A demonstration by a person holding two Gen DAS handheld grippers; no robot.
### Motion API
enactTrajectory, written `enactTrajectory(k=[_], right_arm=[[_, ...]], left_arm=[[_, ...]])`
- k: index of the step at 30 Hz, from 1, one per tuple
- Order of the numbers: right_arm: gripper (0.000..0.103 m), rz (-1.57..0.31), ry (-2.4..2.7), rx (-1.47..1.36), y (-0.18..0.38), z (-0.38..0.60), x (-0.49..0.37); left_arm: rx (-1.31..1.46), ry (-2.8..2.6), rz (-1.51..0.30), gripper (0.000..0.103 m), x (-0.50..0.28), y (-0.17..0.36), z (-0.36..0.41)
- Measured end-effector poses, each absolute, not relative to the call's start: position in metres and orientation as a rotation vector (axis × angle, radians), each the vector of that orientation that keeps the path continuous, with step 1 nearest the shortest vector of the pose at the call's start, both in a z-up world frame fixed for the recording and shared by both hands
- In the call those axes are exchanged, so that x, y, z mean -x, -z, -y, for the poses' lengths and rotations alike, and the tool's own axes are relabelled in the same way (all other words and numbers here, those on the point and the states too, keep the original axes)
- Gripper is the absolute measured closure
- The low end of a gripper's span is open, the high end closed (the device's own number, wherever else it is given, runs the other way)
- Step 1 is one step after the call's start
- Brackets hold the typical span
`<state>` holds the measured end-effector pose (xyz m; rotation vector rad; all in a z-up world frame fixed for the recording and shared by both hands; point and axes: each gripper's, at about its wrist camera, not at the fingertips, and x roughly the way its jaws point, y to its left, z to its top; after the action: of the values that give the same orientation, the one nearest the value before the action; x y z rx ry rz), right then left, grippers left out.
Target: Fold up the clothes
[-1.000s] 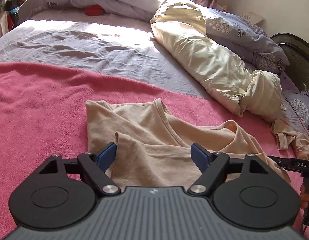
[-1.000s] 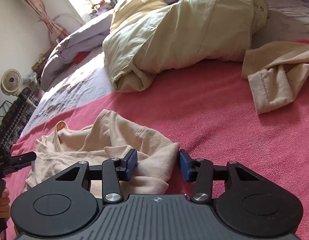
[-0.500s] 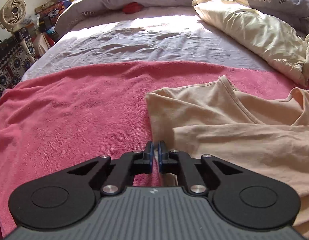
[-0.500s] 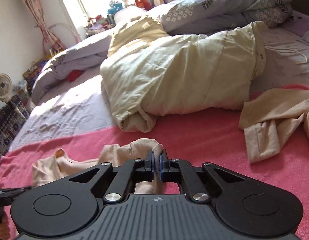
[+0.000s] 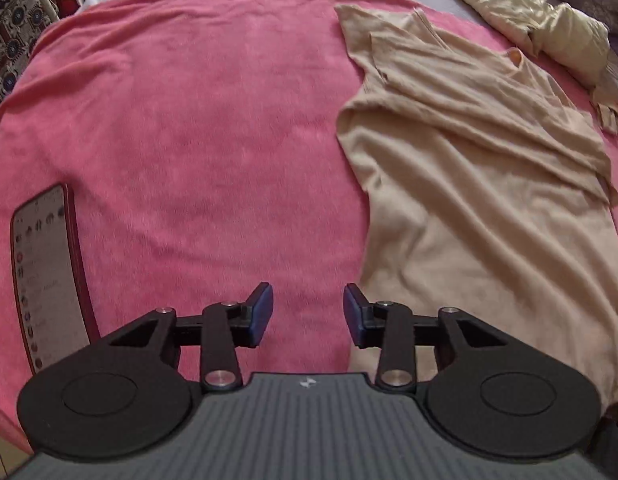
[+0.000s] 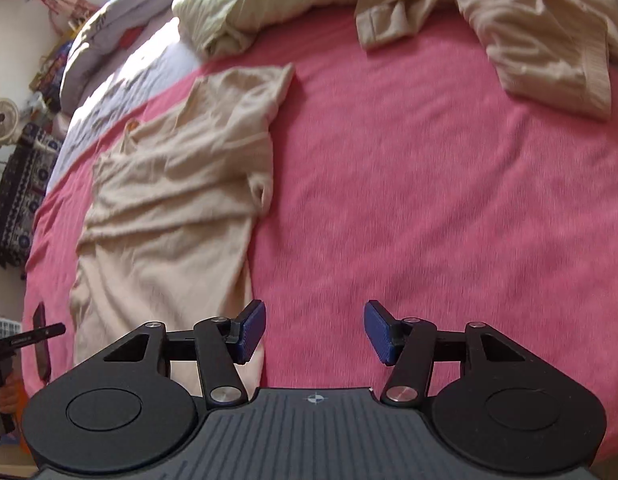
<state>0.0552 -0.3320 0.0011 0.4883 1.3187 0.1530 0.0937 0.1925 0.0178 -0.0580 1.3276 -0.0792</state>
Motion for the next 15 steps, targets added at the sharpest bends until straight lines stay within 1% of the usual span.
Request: enactTrajectory(k=[3, 5, 6, 7, 8, 9, 10, 11, 13, 15], right_arm=[[0.047, -1.442, -0.206, -0.507, 0.012, 0.312, -0.024], [0.047, -1.497, -0.224, -0.502, 0.023, 0.299, -0.014], [0.047, -1.505, -0.226, -0.497, 0.026, 0.294, -0.012], [0.044, -1.504, -0.232, -0.485, 0.026, 0.290, -0.011], [0.041, -1.501, -0.241, -0.469, 0.024, 0.286, -0.011], [0.042, -1.501, -0.248, -0.456, 0.022, 0.284, -0.011], [0.044, -1.503, -0.251, -0.445, 0.021, 0.284, -0.011], [0.050, -1.505, -0.247, -0.439, 0.020, 0.285, -0.010], [0.056, -1.504, -0.238, -0.453, 0.022, 0.289, -0.009], [0.061, -1.496, -0.226, -0.450, 0.024, 0.290, -0.007]], left_arm=[[0.114, 0.148, -1.468, 0.053, -0.057, -0.004, -0.185], [0.113, 0.193, -1.492, 0.038, -0.045, 0.002, -0.179], [0.100, 0.218, -1.491, 0.035, -0.044, 0.002, -0.175], [0.088, 0.238, -1.492, 0.030, -0.043, 0.002, -0.171], [0.075, 0.249, -1.498, 0.028, -0.044, 0.002, -0.168], [0.057, 0.258, -1.501, 0.028, -0.044, 0.002, -0.165], [0.043, 0.264, -1.499, 0.028, -0.043, 0.001, -0.164], [0.029, 0.271, -1.497, 0.029, -0.042, 0.000, -0.162], [0.038, 0.292, -1.497, 0.032, -0.040, -0.004, -0.161], [0.066, 0.305, -1.499, 0.033, -0.038, -0.006, -0.160]])
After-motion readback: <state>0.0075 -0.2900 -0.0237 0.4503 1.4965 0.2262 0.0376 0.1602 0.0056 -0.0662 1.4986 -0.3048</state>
